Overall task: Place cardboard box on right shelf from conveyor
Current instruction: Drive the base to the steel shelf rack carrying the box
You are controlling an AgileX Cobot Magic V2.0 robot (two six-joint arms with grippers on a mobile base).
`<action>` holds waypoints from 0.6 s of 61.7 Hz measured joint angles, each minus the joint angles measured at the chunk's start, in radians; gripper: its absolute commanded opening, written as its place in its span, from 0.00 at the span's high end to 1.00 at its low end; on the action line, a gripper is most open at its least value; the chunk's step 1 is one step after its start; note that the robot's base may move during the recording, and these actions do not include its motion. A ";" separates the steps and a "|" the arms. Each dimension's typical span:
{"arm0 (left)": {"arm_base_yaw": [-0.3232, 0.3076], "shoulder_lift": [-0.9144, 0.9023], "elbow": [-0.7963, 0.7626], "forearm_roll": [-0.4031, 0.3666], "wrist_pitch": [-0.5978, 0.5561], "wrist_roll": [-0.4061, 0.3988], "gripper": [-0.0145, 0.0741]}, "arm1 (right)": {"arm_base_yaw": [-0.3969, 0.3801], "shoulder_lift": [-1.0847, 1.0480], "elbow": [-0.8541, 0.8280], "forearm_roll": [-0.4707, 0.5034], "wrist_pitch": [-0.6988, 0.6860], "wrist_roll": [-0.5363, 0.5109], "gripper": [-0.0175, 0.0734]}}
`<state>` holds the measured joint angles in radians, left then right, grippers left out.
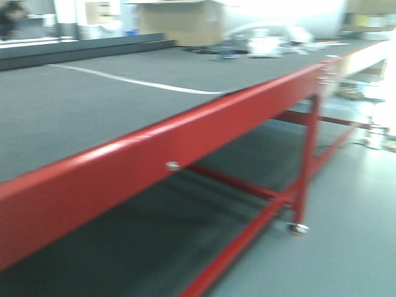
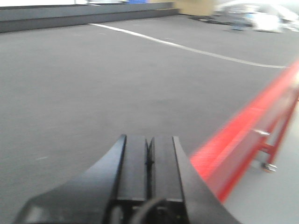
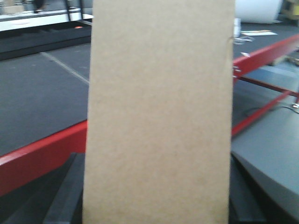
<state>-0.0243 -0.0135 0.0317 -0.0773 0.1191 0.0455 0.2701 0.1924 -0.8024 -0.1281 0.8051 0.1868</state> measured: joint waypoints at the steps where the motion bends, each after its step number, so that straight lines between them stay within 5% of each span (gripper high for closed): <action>1: 0.000 0.000 0.000 0.000 0.000 0.000 0.97 | 0.000 0.000 0.000 0.000 0.000 0.000 0.57; 37: 0.000 0.000 0.000 0.000 0.000 0.000 0.97 | 0.000 0.000 0.000 0.000 0.000 0.000 0.57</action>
<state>-0.0243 -0.0135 0.0317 -0.0773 0.1191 0.0455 0.2701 0.1924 -0.8024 -0.1281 0.8051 0.1868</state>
